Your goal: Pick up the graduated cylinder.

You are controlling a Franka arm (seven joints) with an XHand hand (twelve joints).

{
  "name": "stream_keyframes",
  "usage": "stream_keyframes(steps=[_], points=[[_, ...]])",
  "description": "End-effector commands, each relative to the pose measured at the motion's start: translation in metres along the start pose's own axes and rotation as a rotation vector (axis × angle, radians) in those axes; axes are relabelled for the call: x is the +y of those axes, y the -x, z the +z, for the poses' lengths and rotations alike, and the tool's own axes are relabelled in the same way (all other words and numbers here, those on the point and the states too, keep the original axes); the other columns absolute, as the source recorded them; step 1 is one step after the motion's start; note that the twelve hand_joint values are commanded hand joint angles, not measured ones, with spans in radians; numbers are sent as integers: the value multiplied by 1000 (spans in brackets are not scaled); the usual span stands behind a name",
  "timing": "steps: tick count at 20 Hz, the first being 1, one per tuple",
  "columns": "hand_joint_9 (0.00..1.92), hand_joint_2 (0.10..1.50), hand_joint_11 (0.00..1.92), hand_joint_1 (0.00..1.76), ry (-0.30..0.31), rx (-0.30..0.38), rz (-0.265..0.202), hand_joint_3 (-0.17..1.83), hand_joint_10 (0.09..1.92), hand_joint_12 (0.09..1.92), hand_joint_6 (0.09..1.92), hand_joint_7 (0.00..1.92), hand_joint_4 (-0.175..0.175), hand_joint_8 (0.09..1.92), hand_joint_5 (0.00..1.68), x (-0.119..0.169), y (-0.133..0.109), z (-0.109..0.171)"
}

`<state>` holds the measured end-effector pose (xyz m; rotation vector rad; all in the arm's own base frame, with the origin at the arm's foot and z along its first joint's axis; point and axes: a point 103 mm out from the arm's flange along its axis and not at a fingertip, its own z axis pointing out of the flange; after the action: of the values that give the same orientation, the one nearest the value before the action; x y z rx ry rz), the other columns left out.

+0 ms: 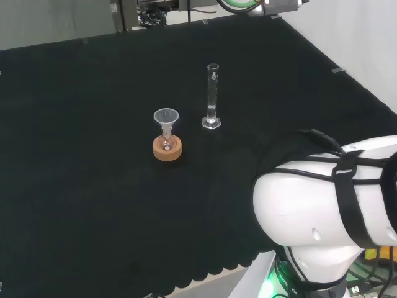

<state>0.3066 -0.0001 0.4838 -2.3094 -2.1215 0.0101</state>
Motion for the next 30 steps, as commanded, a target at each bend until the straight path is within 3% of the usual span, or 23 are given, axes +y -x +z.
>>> stream_keyframes(steps=[1,4,13,25,30], points=[[520,1302,111,132,9,-8,1,2,87,1379,87,4,-24,541,267,0,0,0],[517,1379,119,13,6,-7,3,38,87,1357,87,3,-19,512,269,0,0,-1],[516,1388,119,0,-19,-10,34,43,87,1352,87,4,-18,505,270,8,9,10],[516,1387,115,0,-78,9,117,42,87,1353,87,4,-18,502,270,44,37,55],[516,1386,111,0,-61,28,96,42,87,1353,87,5,-19,500,269,60,45,78]])
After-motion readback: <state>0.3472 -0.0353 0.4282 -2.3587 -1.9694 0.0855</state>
